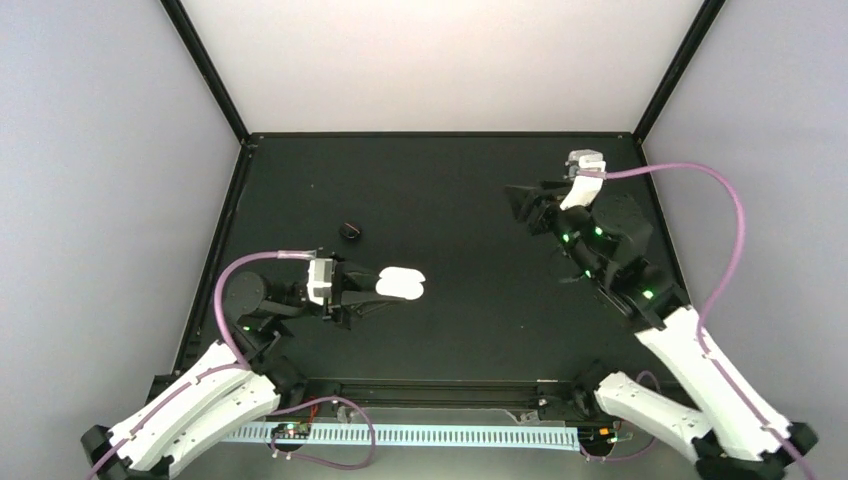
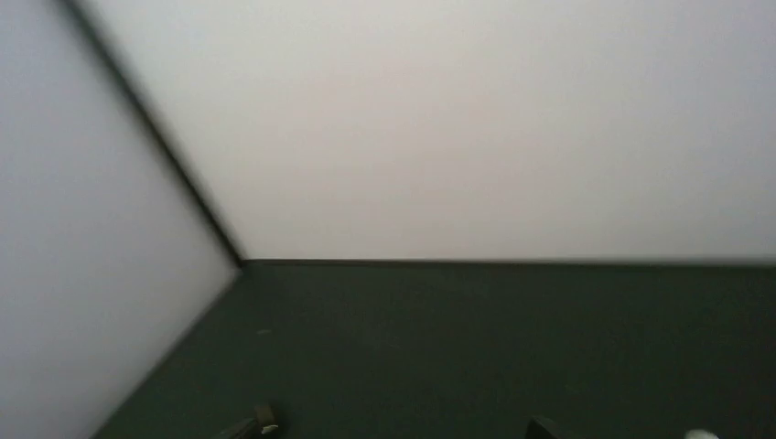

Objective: Insert the wireless bluetooth earbuds into the charging case
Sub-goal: Pick up the earbud from the center of the board.

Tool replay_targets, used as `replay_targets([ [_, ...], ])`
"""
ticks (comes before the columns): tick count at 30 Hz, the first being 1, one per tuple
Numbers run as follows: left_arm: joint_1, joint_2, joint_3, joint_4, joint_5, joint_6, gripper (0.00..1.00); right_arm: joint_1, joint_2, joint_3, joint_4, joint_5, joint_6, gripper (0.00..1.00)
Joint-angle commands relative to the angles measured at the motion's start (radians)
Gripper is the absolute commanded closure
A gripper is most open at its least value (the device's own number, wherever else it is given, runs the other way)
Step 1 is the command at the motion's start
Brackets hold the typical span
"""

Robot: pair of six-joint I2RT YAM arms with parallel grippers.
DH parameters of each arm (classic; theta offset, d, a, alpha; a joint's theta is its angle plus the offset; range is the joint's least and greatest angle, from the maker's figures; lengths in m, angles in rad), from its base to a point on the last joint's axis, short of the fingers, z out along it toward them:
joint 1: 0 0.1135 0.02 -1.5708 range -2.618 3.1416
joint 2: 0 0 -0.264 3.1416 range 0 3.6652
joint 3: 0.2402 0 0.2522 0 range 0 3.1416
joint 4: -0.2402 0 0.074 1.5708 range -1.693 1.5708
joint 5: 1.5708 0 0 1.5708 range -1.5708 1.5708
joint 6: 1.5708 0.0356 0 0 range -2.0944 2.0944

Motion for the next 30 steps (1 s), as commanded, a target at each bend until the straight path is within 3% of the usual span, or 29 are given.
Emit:
replay_targets([
  [1,0.003,-0.051,0.004,-0.126,-0.049,0.117,0.98,-0.291,0.062,-0.261,0.047,-0.031,0.319,0.27],
  [5,0.003,-0.043,0.019,-0.131,-0.045,0.120,0.98,-0.410,0.207,-0.412,0.207,-0.070,0.429,0.33],
  [10,0.002,-0.028,0.094,-0.223,-0.046,0.176,0.98,-0.449,0.462,-0.320,0.236,0.002,0.365,0.39],
  [16,0.001,-0.089,0.034,-0.198,-0.083,0.187,0.99,-0.582,0.694,-0.224,0.258,-0.066,0.360,0.40],
  [23,0.000,-0.121,0.018,-0.212,-0.098,0.203,0.98,-0.597,0.877,-0.097,0.246,-0.145,0.308,0.41],
  [30,0.000,-0.107,0.017,-0.204,-0.096,0.199,0.98,-0.598,0.954,-0.072,0.248,-0.173,0.309,0.40],
])
